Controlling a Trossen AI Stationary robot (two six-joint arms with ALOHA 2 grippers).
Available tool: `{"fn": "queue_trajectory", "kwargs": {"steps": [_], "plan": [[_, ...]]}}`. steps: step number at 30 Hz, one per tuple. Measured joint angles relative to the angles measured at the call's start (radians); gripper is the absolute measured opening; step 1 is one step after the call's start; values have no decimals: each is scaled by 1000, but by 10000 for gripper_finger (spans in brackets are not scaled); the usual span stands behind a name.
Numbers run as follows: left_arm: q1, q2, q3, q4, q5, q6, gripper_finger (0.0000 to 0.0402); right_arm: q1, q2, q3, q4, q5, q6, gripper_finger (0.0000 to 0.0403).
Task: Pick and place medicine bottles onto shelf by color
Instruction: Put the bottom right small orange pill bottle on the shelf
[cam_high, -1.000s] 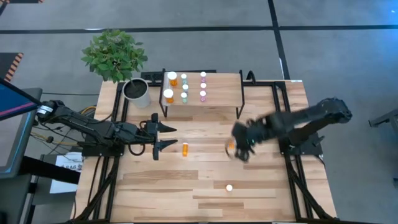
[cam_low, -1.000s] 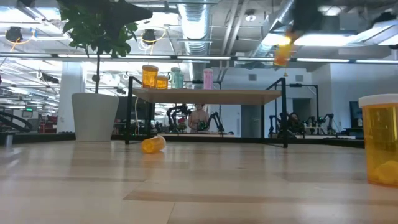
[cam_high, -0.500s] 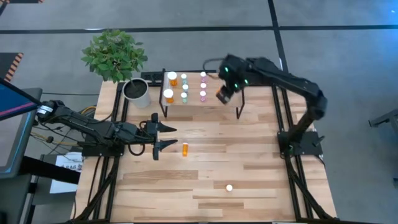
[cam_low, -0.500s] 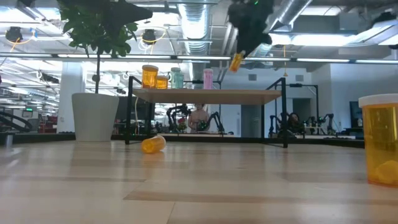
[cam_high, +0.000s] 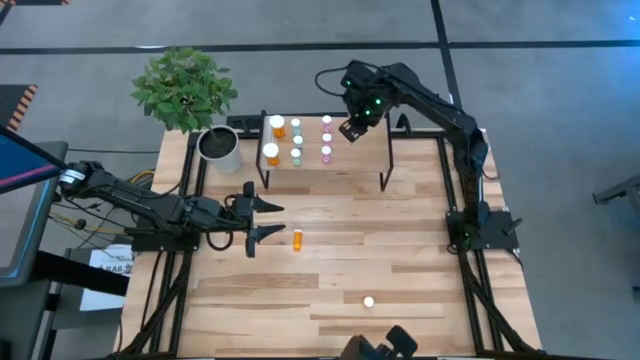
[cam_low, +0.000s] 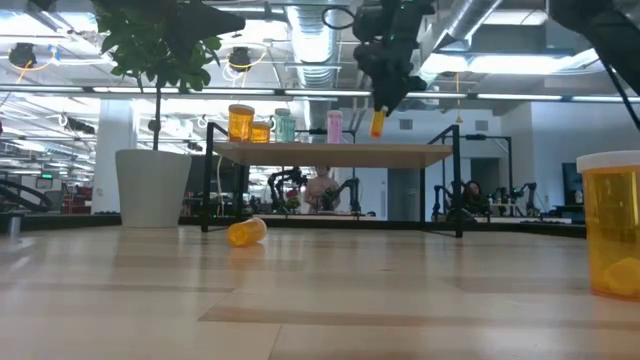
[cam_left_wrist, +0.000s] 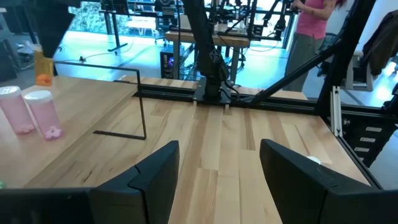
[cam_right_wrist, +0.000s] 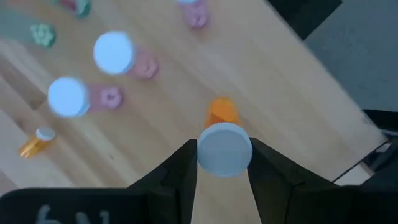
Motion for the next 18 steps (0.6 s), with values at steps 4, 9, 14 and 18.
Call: {"fn": "queue_trajectory", "kwargs": {"steps": [4, 9, 14, 18], "plan": [[0, 0, 0, 0, 0, -5, 212, -28, 5, 13, 13, 27, 4, 150], [0, 0, 0, 0, 0, -8, 212, -55, 4, 13, 10, 45, 47, 150], [0, 0, 0, 0, 0, -9, 212, -54, 4, 13, 9, 46, 59, 151], [0, 0, 0, 0, 0, -9, 212, -50, 4, 13, 8, 45, 58, 151]]}}
